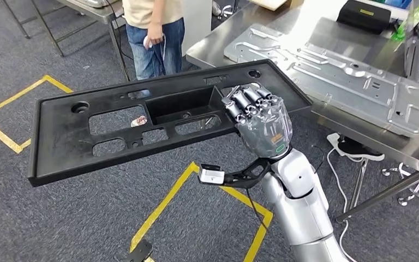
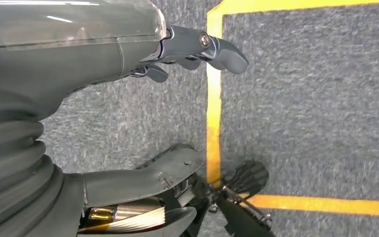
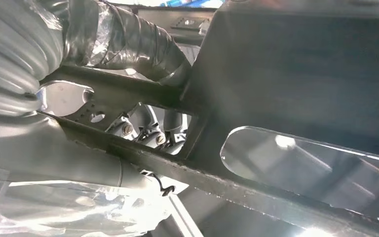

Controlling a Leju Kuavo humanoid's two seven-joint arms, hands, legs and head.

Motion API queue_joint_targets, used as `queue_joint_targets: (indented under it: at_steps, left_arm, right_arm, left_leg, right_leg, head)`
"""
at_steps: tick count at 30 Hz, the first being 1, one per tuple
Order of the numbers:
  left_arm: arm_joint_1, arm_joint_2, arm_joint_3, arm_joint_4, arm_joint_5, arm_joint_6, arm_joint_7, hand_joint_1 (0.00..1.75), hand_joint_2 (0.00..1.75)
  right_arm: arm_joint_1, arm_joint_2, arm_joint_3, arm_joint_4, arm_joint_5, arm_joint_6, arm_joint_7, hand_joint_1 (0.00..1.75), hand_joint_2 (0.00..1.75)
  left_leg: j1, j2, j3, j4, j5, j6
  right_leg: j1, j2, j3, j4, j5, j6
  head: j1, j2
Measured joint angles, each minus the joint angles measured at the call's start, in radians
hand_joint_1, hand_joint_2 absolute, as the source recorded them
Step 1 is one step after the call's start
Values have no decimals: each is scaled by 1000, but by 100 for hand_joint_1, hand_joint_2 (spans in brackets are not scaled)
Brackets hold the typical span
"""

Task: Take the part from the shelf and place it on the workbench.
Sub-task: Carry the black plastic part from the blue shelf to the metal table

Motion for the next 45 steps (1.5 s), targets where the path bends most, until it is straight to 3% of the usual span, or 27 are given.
queue_joint_targets:
  at_steps: [3,5,6,8,10,11,12,14,15,16,18,20,23,25,26,27,29,31,33,35,36,38,40,41,42,43,45]
  left_arm:
    - [-3,-1,0,0,1,-1,1,0,175]
    - [-6,-1,0,0,1,-2,1,0,175]
    - [-7,-1,0,0,2,-2,1,0,175]
    - [-4,-1,0,0,2,-2,2,0,175]
    - [0,-1,0,0,2,-3,2,0,175]
    - [1,0,0,0,3,-3,3,0,175]
    - [2,0,0,0,3,-3,3,0,175]
    - [4,1,0,0,3,-3,3,0,175]
    - [5,2,0,0,3,-2,3,0,175]
    - [7,2,0,0,3,-2,2,0,175]
    - [6,2,0,0,4,0,1,0,175]
    - [0,1,0,0,6,5,-3,0,175]
    - [-3,1,0,0,14,21,-8,0,175]
    - [-1,1,0,0,17,25,-10,0,175]
    - [-1,1,0,0,17,26,-12,0,175]
    - [0,1,0,0,17,26,-13,0,175]
    - [0,-2,0,0,17,27,-14,0,175]
    - [-1,-6,0,0,18,27,-14,0,175]
    - [0,-7,0,0,18,27,-14,0,175]
    - [-1,-7,0,0,18,28,-14,0,175]
    - [-2,-7,0,0,18,28,-14,0,175]
    - [-4,-6,0,0,18,28,-14,0,175]
    - [-2,-6,0,0,18,28,-14,0,175]
    - [-1,-6,0,0,18,29,-14,0,175]
    - [0,-5,0,0,18,29,-14,0,175]
    - [0,-4,0,0,18,28,-14,0,175]
    - [0,-3,0,0,18,27,-14,0,175]
  right_arm:
    - [-3,1,0,-1,-2,0,1,175,175]
    - [-6,2,0,-2,-3,0,1,175,175]
    - [-6,2,0,-2,-3,0,1,175,175]
    - [-5,3,0,0,-4,0,1,175,175]
    - [-4,3,0,1,-4,0,1,175,175]
    - [-4,3,0,1,-5,0,1,175,175]
    - [-4,3,0,2,-7,0,1,175,175]
    - [-5,3,0,4,-11,0,0,175,175]
    - [-4,3,0,6,-13,0,0,175,175]
    - [-5,3,0,8,-14,0,-1,175,175]
    - [-6,3,0,7,-16,0,-3,175,175]
    - [-9,3,0,5,-18,0,-5,175,175]
    - [-6,2,0,4,-21,0,-8,175,175]
    - [-1,1,0,6,-25,0,-10,175,175]
    - [0,1,0,7,-29,0,-11,175,175]
    - [1,0,0,8,-34,0,-12,175,175]
    - [0,-1,0,11,-42,0,-14,175,175]
    - [-2,-2,0,15,-47,0,-15,175,175]
    - [-3,-3,0,17,-52,0,-16,175,175]
    - [-4,-3,0,17,-57,0,-17,175,175]
    - [-5,-3,0,18,-58,0,-18,175,175]
    - [-6,-3,0,20,-58,0,-18,175,175]
    - [-4,-3,0,25,-58,0,-18,175,175]
    - [-3,-3,0,26,-58,0,-18,175,175]
    - [-2,-3,0,27,-58,0,-18,175,175]
    - [-2,-3,0,27,-58,0,-18,175,175]
    - [-2,-3,0,28,-60,0,-18,175,175]
  left_leg:
    - [-2,2,9,16,25,-19]
    - [-1,3,-40,114,52,-23]
    - [-1,3,-80,174,46,-23]
    - [-2,3,-161,256,-21,-25]
    - [-2,4,-213,251,-89,-29]
    - [-1,4,-225,219,-87,-29]
    - [-1,4,-230,172,-43,-28]
    - [-5,5,-238,79,95,-21]
    - [-7,5,-238,54,149,-15]
    - [-9,5,-238,45,174,-8]
    - [-10,4,-225,44,173,9]
    - [-8,3,-210,36,165,19]
    - [-7,2,-184,29,147,25]
    - [-7,2,-164,28,130,26]
    - [-7,1,-152,28,121,25]
    - [-7,0,-140,28,112,25]
    - [-6,-1,-120,25,96,21]
    - [-6,-1,-114,20,89,11]
    - [-6,1,-107,17,89,-1]
    - [-8,3,-107,37,74,-8]
    - [-8,4,-120,70,52,-9]
    - [-6,4,-179,182,-3,-11]
    - [-4,4,-235,262,-25,-17]
    - [-2,4,-242,257,-9,-21]
    - [1,2,-230,217,24,-24]
    - [6,-8,-207,155,65,-29]
    - [11,-36,-171,57,102,-31]
  right_leg:
    - [2,1,31,-25,-11,-25]
    - [-1,3,69,-46,-29,-37]
    - [-2,4,87,-52,-40,-42]
    - [0,7,119,-55,-66,-45]
    - [1,11,157,-54,-97,-44]
    - [2,12,178,-52,-113,-43]
    - [2,13,195,-51,-130,-41]
    - [4,16,221,-38,-164,-33]
    - [5,19,228,-31,-179,-27]
    - [5,21,234,-23,-189,-21]
    - [3,21,230,-1,-192,-10]
    - [-1,16,202,54,-191,1]
    - [-9,9,106,196,-247,16]
    - [-13,7,50,240,-276,19]
    - [-13,6,41,221,-262,17]
    - [-12,6,45,174,-223,13]
    - [-3,6,65,53,-116,-2]
    - [9,7,74,-16,-60,-21]
    - [10,10,83,-33,-56,-34]
    - [3,13,106,-52,-52,-40]
    - [-1,15,116,-60,-52,-42]
    - [-2,19,124,-64,-55,-45]
    - [-3,29,126,-60,-59,-45]
    - [-5,36,126,-57,-62,-42]
    - [-7,45,126,-52,-65,-38]
    - [-10,54,125,-45,-68,-33]
    - [-12,72,116,-27,-75,-21]
  head:
    - [0,0]
    - [0,0]
    - [0,0]
    - [0,0]
    - [0,0]
    - [0,0]
    - [0,0]
    - [0,0]
    - [0,0]
    - [0,0]
    - [0,0]
    - [0,0]
    - [0,0]
    - [0,0]
    - [0,0]
    - [0,0]
    - [0,0]
    - [1,0]
    - [1,0]
    - [1,0]
    - [0,0]
    - [0,0]
    - [0,0]
    - [0,0]
    - [0,0]
    - [0,0]
    - [0,0]
